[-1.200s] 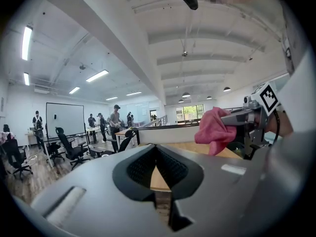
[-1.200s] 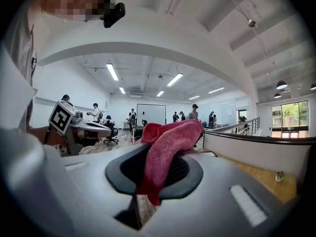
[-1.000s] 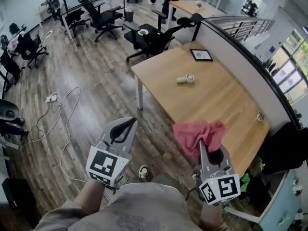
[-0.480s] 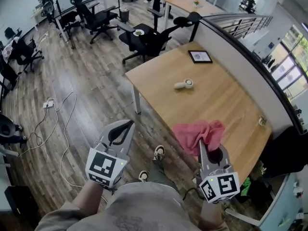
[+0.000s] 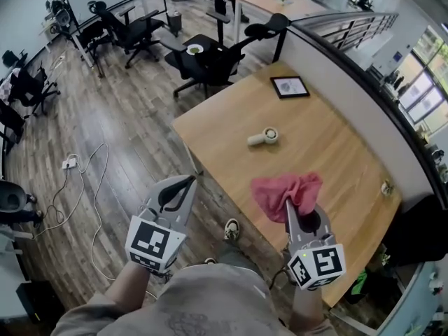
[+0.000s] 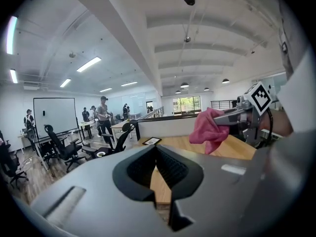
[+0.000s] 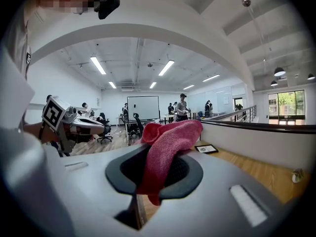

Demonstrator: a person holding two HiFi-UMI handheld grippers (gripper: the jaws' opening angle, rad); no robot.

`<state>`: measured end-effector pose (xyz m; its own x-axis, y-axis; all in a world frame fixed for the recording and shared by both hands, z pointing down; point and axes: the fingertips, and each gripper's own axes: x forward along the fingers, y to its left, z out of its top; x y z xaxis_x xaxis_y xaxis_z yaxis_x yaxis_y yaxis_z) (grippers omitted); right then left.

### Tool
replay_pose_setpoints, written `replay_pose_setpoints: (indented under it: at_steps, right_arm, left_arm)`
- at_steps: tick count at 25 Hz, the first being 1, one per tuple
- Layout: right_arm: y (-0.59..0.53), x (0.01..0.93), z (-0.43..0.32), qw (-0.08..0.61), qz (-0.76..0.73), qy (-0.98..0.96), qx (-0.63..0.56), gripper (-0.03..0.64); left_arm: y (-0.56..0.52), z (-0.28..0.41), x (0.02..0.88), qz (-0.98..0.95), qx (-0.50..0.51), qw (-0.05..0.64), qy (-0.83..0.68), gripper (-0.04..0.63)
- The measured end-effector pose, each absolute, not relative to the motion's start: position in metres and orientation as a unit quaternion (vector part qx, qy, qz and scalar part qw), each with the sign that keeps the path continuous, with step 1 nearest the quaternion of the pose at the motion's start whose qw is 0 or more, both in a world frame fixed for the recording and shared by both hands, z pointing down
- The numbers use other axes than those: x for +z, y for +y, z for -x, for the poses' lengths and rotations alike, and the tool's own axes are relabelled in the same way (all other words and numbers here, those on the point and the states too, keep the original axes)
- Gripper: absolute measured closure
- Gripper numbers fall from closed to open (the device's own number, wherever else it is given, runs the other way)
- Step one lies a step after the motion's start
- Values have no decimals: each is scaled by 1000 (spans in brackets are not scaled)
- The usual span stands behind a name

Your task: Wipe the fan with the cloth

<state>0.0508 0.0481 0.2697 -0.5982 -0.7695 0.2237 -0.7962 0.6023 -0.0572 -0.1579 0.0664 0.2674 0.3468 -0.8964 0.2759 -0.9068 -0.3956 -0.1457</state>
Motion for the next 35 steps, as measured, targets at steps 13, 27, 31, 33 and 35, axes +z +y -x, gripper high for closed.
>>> replay_pose_setpoints:
  at_steps: [13,27,31,33,35]
  right_arm:
    - [-79,303,-78,114,-446,-882,99,558]
    - [-119,316,-103,129,-468,-867,114,558]
    - [-127,318,-98,130,-481,-858,121,558]
    - [-131,319,-98,134,-489,-853,124,558]
    - [-136,320,-98,139,-497,-847,125,558]
  left_arm:
    - [-63,111,289,-836,191,20,-513,594]
    - [-117,90,292,-853,203,23,-481,594]
    - [-131,92,294,-862,208,16,-462,594]
    - [-139,92,295,-868,208,19,-451,594]
    - [-147,92,296,-874,204,25,-440,594]
